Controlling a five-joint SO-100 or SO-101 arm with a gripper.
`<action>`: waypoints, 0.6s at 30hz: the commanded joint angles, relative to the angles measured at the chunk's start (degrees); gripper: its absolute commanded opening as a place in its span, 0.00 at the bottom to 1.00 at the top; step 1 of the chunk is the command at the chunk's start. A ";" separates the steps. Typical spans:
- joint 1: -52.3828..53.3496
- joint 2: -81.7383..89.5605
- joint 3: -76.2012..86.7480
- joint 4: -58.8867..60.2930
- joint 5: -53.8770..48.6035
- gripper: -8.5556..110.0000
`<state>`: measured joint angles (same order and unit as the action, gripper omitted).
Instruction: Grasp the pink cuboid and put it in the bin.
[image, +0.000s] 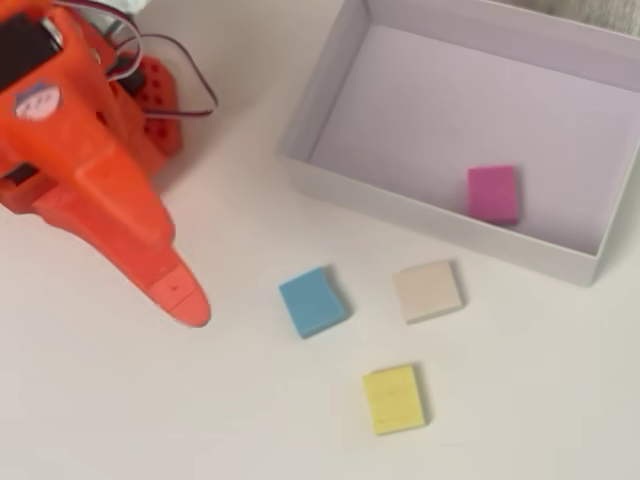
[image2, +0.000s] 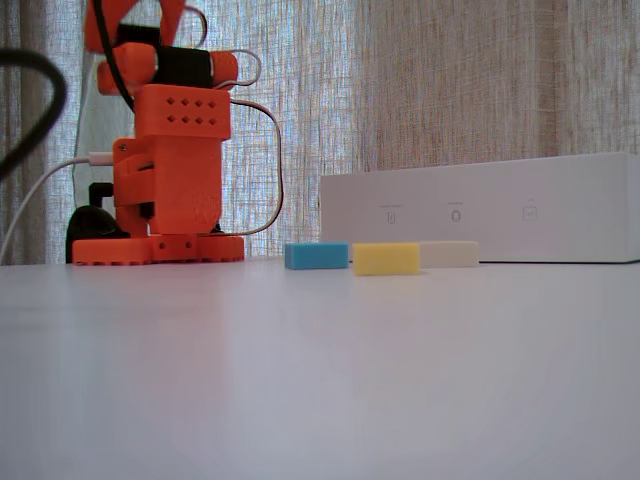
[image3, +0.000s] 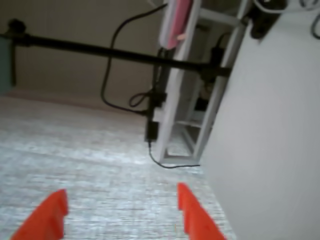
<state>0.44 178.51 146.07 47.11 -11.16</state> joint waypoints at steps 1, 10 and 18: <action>1.85 6.06 3.78 8.88 0.88 0.31; 2.46 11.16 12.57 25.22 2.81 0.29; 2.20 11.16 17.05 26.89 2.20 0.15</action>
<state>2.81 189.76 163.04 73.65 -8.96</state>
